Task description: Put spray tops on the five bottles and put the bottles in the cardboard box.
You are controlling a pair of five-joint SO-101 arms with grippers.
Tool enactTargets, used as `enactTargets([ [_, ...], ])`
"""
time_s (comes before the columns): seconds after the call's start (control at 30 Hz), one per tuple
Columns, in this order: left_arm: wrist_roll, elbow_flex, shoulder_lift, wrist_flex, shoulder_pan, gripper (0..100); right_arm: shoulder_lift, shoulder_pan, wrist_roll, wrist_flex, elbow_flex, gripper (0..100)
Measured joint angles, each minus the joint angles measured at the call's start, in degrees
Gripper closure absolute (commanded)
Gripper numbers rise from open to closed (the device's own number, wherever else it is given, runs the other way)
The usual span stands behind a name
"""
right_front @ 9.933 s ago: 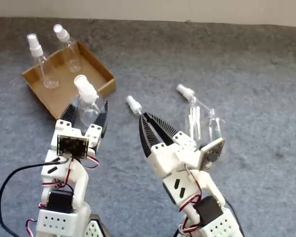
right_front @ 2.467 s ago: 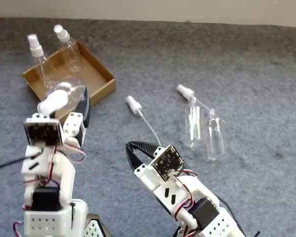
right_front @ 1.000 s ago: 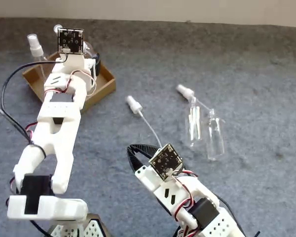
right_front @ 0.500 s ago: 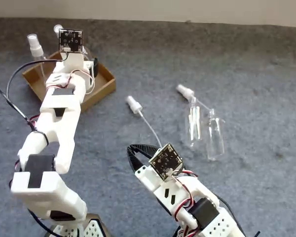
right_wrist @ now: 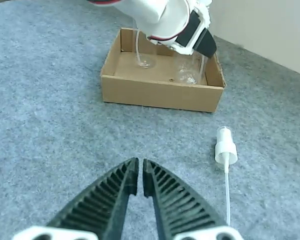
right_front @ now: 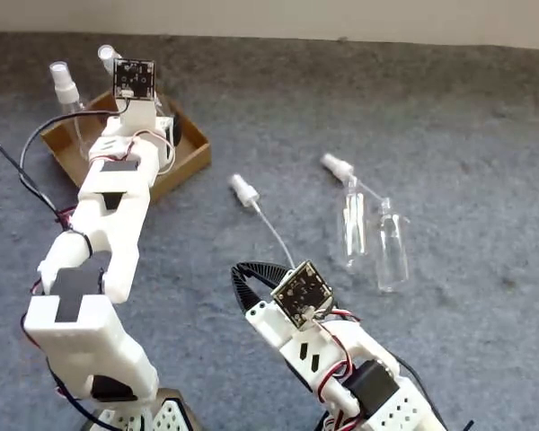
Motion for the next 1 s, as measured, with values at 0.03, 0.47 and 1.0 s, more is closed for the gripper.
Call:
enactTargets([
  [0.03,0.00,-0.70,0.70,-0.09,0.00,95,0.00,0.00,0.00,0.00,0.00,97.9],
  [0.47,0.00,-1.32,2.55,-0.09,-0.09,95,0.00,0.00,0.00,0.00,0.00,97.9],
  [1.0,0.00,-2.20,2.55,-0.09,-0.09,95,0.00,0.00,0.00,2.11,0.00,97.9],
])
